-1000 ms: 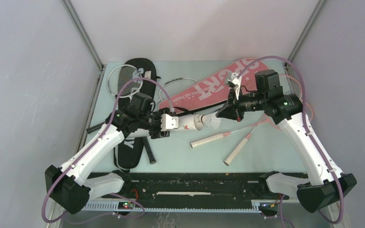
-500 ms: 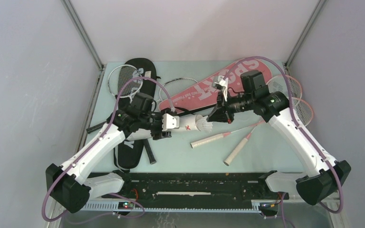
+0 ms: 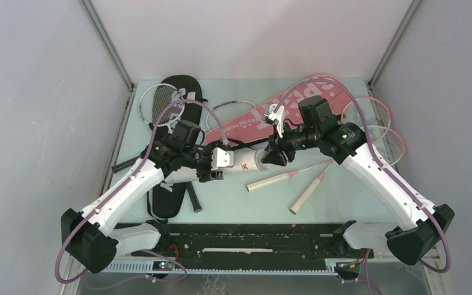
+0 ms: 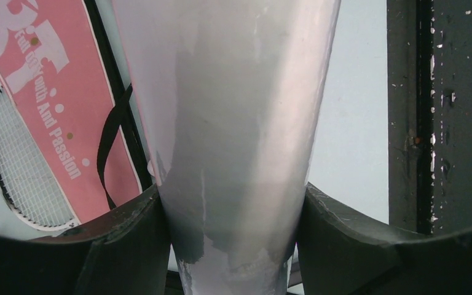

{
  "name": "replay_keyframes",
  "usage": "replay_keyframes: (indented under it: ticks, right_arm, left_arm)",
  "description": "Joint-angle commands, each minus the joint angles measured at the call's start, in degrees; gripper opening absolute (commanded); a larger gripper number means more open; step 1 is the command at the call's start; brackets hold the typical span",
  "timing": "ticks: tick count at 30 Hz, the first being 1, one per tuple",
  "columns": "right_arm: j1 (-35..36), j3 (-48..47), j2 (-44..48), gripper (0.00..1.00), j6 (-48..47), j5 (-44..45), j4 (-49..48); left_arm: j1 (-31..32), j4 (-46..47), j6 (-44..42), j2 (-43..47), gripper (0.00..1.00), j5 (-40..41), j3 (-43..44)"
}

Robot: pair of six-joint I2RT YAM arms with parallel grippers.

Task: Pack up the badminton gear
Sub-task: Place the shuttlecock at the shuttle tube.

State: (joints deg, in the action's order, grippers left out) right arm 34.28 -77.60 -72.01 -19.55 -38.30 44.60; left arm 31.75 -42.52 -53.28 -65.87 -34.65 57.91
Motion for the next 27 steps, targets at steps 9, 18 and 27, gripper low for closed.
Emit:
replay_keyframes:
  ticks: [9,18,27]
  right_arm:
    - [0.5,0.4,1.1,0.66,-2.2,4.8,-1.0]
    - [-1.3,0.4,2.5,0.66,-2.4,4.6,-0.8]
    - [0.4,1.7,0.1,0.68,-2.0,5.1,-2.1]
  left_arm:
    - [0.4,0.3,-1.1,0.0,0.58,-5.0,3.9]
    - [0.4,0.3,-1.6,0.4,0.58,-4.8,3.4]
    - [0.4,1.0,1.2,0.5,0.58,-9.3,3.8]
